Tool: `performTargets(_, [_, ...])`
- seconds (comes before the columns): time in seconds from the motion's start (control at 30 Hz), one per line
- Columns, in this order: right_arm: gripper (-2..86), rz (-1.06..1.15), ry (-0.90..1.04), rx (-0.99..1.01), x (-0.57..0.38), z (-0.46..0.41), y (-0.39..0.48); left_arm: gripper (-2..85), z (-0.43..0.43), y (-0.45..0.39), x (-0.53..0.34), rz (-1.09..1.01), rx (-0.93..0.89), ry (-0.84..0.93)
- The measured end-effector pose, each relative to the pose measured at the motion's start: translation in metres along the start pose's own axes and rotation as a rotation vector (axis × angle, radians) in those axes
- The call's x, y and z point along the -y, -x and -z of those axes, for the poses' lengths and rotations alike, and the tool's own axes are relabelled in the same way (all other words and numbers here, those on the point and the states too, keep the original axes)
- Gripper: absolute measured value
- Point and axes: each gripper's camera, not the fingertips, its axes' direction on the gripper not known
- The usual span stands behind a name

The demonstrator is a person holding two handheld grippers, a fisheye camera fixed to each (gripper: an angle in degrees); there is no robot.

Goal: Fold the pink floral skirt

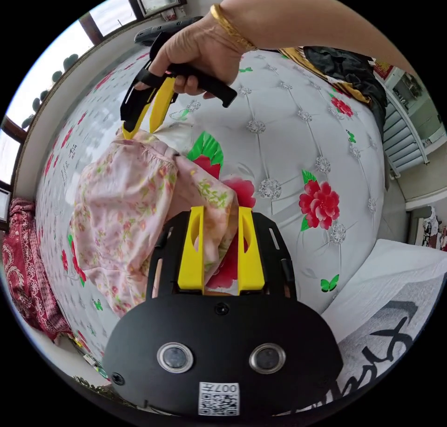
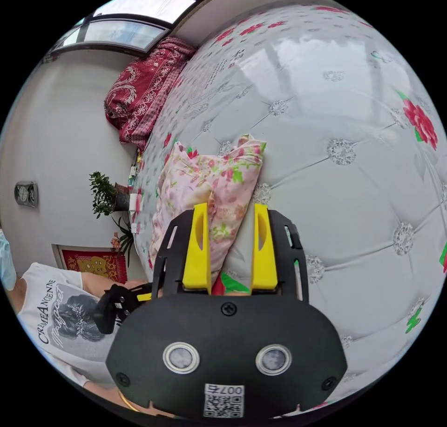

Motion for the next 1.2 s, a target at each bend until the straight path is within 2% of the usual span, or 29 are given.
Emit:
performTargets(0.13, [4.5, 0.028, 0.044, 0.025, 0.006, -0.001, -0.007, 0.2, -0.008, -0.013, -0.005, 0.018, 0.026, -0.001])
performTargets(0.33, [0.3, 0.007, 0.034, 0.057, 0.006, 0.026, 0.000, -0.9, 0.013, -0.007, -0.022, 0.080, -0.053, -0.081])
performTargets(0.5, [-0.1, 0.149, 0.072, -0.113, 0.015, 0.049, 0.069, -1.0, 0.057, 0.012, -0.055, 0.199, -0.129, -0.234])
performTargets(0.73, [-0.2, 0.375, 0.124, -0.207, 0.061, 0.034, 0.203, -1.0, 0.111, 0.061, -0.142, 0.566, -0.178, -0.424])
performTargets(0.87, [-0.1, 0.443, 0.213, -0.253, 0.099, -0.032, 0.258, -1.0, 0.116, 0.079, -0.183, 0.776, -0.016, -0.347])
performTargets(1.03, [0.3, 0.470, 0.334, -0.349, 0.123, -0.144, 0.279, -1.0, 0.085, 0.094, -0.206, 0.850, 0.078, -0.193])
performTargets(1.13, [1.5, 0.483, 0.415, -0.412, 0.122, -0.202, 0.265, -1.0, 0.059, 0.103, -0.215, 0.890, 0.038, -0.110])
performTargets(1.2, [3.2, 0.503, 0.432, -0.385, 0.117, -0.215, 0.260, -1.0, 0.055, 0.106, -0.221, 0.903, 0.020, -0.089])
